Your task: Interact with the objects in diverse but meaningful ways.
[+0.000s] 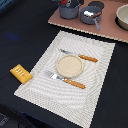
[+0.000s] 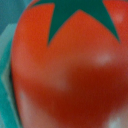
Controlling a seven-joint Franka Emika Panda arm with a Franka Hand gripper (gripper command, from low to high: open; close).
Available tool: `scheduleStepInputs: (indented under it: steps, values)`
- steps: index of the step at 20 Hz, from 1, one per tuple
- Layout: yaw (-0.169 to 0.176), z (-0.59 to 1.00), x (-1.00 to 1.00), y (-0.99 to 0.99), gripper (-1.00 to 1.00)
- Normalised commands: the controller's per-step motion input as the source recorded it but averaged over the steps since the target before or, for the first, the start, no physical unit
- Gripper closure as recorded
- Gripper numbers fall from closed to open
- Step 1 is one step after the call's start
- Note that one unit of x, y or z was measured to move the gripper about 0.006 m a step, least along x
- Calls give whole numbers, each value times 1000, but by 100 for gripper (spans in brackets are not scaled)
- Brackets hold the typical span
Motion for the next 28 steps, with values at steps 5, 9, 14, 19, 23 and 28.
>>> scheduleStepInputs:
  steps: [5, 9, 14, 19, 23, 28]
  values:
    - [-18, 385, 231, 511, -100]
    - [-40, 566, 124, 374, -100]
    - [-108, 754, -6, -274, -100]
    - [-123, 787, 0, -617, -100]
    - [-108, 759, 0, -669, -100]
    - [-66, 401, 15, -805, -100]
